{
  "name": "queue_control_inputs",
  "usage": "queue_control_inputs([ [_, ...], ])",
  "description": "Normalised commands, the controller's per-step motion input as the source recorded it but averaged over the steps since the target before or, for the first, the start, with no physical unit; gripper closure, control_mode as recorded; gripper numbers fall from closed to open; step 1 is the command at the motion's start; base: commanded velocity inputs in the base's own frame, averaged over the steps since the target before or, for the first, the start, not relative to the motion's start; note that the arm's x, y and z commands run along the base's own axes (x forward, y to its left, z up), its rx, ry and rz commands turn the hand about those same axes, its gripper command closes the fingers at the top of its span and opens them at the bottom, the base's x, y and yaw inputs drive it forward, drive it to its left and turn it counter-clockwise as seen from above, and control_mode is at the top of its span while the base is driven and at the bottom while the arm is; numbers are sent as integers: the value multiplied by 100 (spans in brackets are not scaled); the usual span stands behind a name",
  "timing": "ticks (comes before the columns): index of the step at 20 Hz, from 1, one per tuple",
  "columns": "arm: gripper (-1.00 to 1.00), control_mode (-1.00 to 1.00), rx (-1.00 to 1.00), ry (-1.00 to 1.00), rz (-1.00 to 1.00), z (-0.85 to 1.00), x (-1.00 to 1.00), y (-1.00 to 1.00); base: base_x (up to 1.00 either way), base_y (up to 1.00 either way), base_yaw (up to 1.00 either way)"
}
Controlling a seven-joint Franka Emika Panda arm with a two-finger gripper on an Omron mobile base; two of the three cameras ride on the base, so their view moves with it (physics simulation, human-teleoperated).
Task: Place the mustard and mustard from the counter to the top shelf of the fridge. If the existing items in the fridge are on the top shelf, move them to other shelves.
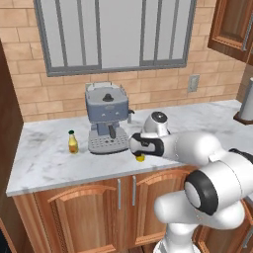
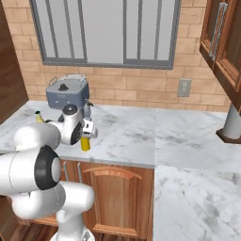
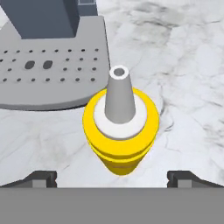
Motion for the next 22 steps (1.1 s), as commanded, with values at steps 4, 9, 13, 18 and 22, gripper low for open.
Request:
queue_control_inputs([
  [4, -100, -100, 0, 0, 0, 0, 19, 0, 0, 0, 0],
  [9, -100, -100, 0, -1, 0, 0, 14, 0, 0, 0, 0],
  [13, -100, -100, 0, -2, 0, 0, 14, 0, 0, 0, 0],
  [18, -100, -100, 0, -3, 0, 0, 16, 0, 0, 0, 0],
  [22, 100, -100, 0, -2, 0, -1, 8, 0, 0, 0, 0],
])
